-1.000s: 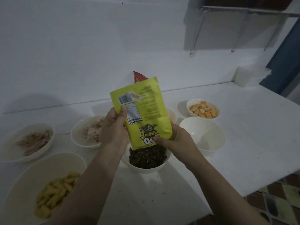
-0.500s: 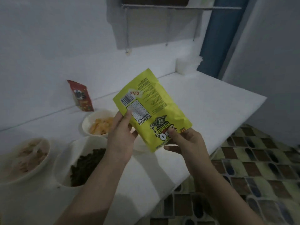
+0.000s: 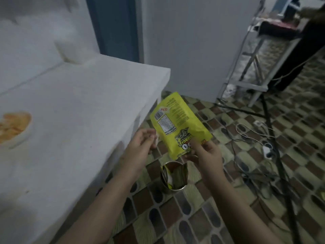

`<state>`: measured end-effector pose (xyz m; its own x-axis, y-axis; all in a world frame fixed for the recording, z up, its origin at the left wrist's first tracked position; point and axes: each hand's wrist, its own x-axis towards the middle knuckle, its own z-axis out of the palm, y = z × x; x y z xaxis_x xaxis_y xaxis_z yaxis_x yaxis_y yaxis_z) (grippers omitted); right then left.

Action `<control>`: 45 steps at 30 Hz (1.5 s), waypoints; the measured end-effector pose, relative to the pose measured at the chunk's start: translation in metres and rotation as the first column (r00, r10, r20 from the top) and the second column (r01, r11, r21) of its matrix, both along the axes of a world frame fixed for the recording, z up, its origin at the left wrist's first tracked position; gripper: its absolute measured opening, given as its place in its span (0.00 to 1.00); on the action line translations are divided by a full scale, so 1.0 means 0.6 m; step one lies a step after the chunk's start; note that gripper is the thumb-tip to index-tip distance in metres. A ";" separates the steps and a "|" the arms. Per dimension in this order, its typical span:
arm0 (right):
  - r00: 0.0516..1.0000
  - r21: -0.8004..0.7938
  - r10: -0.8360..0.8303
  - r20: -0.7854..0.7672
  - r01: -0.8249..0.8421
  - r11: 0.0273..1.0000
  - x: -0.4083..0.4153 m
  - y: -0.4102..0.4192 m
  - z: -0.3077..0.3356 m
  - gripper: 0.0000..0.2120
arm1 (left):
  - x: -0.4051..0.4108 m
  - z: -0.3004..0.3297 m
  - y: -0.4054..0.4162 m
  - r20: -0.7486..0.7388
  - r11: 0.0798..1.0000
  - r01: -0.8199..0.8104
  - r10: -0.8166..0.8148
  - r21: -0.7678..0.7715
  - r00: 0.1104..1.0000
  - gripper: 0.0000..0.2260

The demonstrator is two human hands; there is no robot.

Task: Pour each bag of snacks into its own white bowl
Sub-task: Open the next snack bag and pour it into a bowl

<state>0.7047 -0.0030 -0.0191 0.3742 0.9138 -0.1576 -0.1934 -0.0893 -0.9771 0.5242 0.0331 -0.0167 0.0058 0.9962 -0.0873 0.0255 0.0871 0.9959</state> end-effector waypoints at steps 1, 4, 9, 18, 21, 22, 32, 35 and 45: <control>0.999 -0.041 -0.033 0.023 0.034 0.999 0.028 0.001 -0.023 0.04 | 0.028 -0.019 0.010 -0.028 0.999 0.035 -0.036 -0.034 0.999 0.07; 0.991 -0.144 -0.069 0.112 0.085 0.986 0.093 0.006 -0.091 0.04 | 0.095 -0.081 0.037 -0.070 0.987 0.094 -0.104 -0.134 0.992 0.07; 0.949 -0.326 -0.005 0.315 0.114 0.939 0.151 0.031 -0.214 0.08 | 0.149 -0.199 0.073 -0.142 0.939 0.122 -0.175 -0.321 0.974 0.06; 0.759 -0.584 0.325 0.564 0.088 0.807 0.161 0.108 -0.490 0.08 | 0.147 -0.433 0.128 -0.139 0.888 0.042 -0.118 -0.459 0.983 0.07; 0.700 -0.614 0.397 0.594 0.075 0.786 0.160 0.139 -0.616 0.07 | 0.142 -0.547 0.149 -0.159 0.886 0.032 -0.119 -0.462 0.980 0.06; 0.684 -0.622 0.415 0.601 0.074 0.779 0.162 0.145 -0.651 0.07 | 0.142 -0.575 0.155 -0.161 0.885 0.033 -0.121 -0.464 0.979 0.07; 0.681 -0.606 0.429 0.594 0.028 0.795 0.151 0.198 -0.949 0.09 | 0.139 -0.801 0.183 -0.180 0.896 0.035 -0.127 -0.443 0.975 0.07; 0.746 -0.495 0.286 0.602 0.068 0.866 0.136 0.191 -0.920 0.17 | 0.142 -0.783 0.178 -0.162 0.893 0.046 -0.132 -0.449 0.978 0.07; 0.883 -0.015 -0.134 0.450 0.157 0.987 0.097 0.136 -0.445 0.09 | 0.170 -0.420 0.148 -0.061 0.955 0.088 -0.109 -0.284 0.992 0.08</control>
